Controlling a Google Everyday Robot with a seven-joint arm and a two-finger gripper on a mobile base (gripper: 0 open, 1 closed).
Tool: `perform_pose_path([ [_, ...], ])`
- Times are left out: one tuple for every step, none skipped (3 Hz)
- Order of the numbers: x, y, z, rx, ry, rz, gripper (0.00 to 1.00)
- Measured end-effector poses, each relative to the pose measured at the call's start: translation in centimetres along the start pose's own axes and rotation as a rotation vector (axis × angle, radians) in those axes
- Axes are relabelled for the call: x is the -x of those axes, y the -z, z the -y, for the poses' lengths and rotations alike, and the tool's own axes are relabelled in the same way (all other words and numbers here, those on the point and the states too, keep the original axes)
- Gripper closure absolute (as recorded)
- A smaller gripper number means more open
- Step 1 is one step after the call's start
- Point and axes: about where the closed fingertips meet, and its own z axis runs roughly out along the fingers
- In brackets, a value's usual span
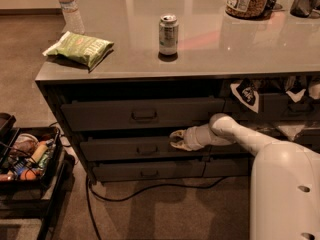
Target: Open middle drawer
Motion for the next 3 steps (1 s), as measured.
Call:
perform_pose_path([
  [0.01, 0.05, 0.11, 0.0, 0.0, 0.0, 0.84],
  [0.05, 0.06, -0.05, 0.011, -0.011, 0.004, 0.95],
  [0.04, 0.11, 0.12, 0.011, -0.011, 0.004, 0.94],
])
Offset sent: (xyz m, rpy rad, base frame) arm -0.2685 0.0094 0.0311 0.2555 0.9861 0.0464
